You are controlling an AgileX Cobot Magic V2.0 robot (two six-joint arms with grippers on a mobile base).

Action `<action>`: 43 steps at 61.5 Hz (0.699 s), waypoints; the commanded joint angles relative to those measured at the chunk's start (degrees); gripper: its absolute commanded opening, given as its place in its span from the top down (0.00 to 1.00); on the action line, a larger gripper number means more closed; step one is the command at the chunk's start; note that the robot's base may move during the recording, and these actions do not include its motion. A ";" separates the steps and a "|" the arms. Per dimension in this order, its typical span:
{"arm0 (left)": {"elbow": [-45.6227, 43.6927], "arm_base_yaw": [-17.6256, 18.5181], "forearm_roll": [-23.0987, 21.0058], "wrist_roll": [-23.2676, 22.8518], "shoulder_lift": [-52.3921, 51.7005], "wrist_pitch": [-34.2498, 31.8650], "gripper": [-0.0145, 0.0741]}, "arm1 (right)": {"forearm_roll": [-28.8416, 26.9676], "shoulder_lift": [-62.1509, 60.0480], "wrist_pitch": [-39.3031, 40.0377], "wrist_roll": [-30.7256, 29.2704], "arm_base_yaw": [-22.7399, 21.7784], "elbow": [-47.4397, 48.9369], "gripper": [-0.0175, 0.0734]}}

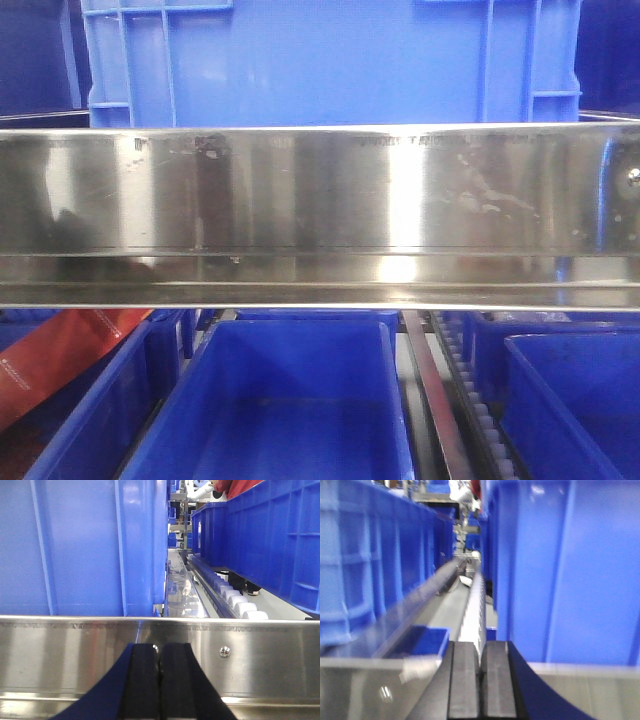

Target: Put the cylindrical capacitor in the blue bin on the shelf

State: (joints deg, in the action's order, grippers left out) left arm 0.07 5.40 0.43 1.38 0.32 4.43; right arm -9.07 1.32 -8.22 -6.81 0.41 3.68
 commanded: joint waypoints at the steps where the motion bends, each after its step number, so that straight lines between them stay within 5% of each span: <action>1: -0.07 -0.17 -0.43 -0.55 -0.32 -0.80 0.96 | -0.23 -1.32 1.10 0.33 -0.41 -2.67 0.99; 43: -0.07 -0.17 -0.43 -0.55 -0.32 -0.80 0.96 | -0.23 -1.32 2.64 0.33 -0.41 -3.68 0.99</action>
State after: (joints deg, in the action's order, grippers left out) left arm 0.07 5.40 0.43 1.38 0.32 4.43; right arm -9.07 0.16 -6.92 -6.56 0.26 0.13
